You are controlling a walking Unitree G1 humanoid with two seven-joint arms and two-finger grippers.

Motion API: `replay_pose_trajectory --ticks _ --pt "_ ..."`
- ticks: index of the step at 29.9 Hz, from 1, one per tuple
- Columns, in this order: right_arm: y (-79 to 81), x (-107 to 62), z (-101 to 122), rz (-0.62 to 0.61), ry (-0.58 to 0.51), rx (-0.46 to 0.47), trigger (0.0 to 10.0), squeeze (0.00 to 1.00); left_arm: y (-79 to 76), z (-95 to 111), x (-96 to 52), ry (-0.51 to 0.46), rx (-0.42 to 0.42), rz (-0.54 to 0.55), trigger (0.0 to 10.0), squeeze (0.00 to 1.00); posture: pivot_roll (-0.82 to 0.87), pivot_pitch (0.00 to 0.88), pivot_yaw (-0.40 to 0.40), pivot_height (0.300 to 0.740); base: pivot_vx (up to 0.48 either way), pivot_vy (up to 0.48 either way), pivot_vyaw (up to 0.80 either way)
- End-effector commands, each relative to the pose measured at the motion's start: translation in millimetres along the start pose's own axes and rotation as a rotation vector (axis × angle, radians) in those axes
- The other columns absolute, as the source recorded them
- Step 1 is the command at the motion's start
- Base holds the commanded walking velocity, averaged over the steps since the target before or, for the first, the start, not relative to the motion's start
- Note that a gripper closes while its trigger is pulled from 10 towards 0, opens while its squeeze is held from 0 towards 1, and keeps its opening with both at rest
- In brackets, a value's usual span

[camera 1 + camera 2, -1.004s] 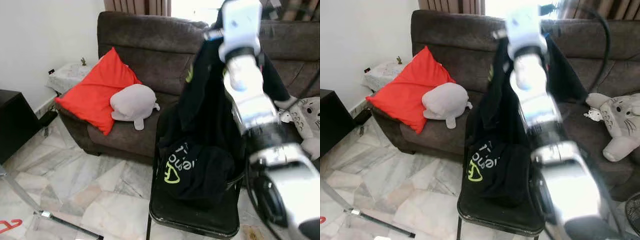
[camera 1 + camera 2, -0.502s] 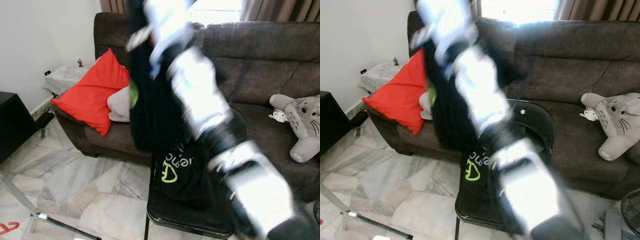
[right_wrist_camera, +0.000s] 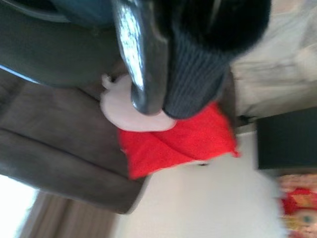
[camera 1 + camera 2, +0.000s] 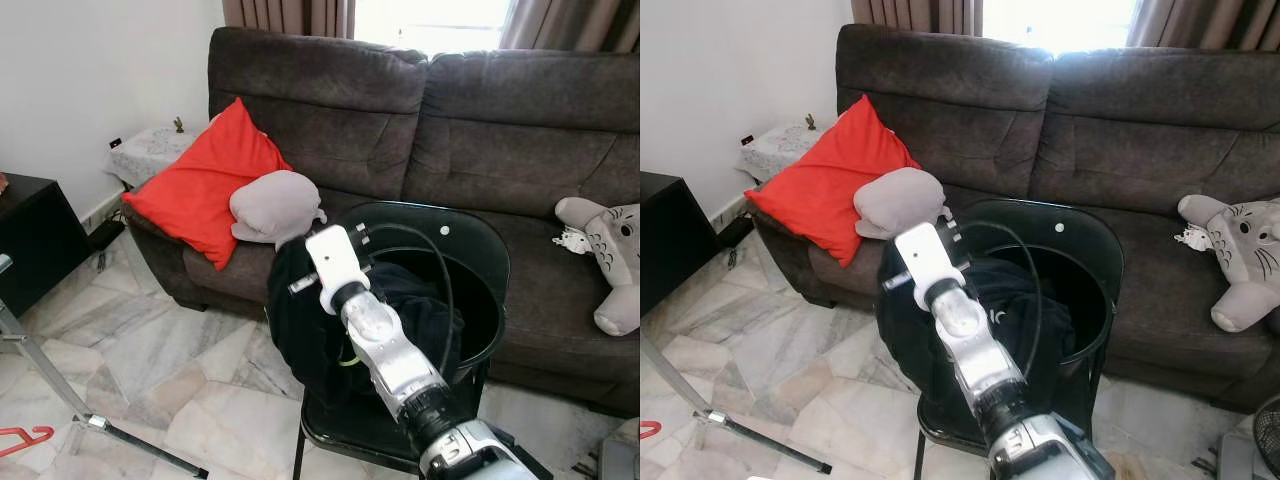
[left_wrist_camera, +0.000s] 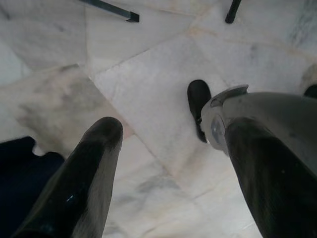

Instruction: Hang hanger

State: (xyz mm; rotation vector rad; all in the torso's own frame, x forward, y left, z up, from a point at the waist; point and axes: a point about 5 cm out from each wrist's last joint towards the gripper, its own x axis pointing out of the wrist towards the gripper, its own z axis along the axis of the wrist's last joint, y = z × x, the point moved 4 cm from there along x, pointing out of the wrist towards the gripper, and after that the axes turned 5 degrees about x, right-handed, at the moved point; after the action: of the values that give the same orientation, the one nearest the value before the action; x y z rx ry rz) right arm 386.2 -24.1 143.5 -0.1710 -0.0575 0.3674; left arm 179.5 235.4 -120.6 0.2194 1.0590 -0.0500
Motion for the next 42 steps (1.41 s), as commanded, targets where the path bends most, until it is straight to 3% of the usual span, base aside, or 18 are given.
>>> replay_pose_trajectory --ticks 1,10,12,26,32,42 --pt "-8.5 -4.3 3 -0.054 -0.011 0.003 10.0 0.00 1.2 -9 -1.3 0.024 -0.004 0.004 10.0 0.00 0.06 0.000 0.037 0.740 0.000 0.000 0.80" --pt "-13.5 -9.0 6 -0.036 -0.027 -0.036 10.0 0.00 3.6 -10 -1.7 0.030 -0.001 0.010 10.0 0.00 0.06 0.000 0.045 0.740 0.000 0.000 0.80" --pt "-7.1 -8.6 17 -0.001 -0.063 -0.077 10.0 0.00 3.5 -10 -1.7 0.028 -0.003 0.011 10.0 0.00 0.06 0.000 0.040 0.740 0.000 0.000 0.80" --pt "12.8 -10.8 37 0.091 -0.173 -0.227 10.0 0.00 2.1 -12 -1.9 0.031 0.006 0.007 10.0 0.00 0.07 0.000 0.036 0.740 0.000 0.000 0.80" --pt "32.4 -15.9 49 0.207 -0.256 -0.289 10.0 0.00 2.2 -11 -1.8 0.029 0.005 0.007 10.0 0.00 0.07 0.000 0.033 0.740 0.000 0.000 0.80" --pt "65.7 -30.1 57 0.397 -0.328 -0.275 10.0 0.00 2.0 -10 -1.6 0.027 -0.004 0.005 10.0 0.00 0.07 0.000 0.028 0.740 0.000 0.000 0.80"
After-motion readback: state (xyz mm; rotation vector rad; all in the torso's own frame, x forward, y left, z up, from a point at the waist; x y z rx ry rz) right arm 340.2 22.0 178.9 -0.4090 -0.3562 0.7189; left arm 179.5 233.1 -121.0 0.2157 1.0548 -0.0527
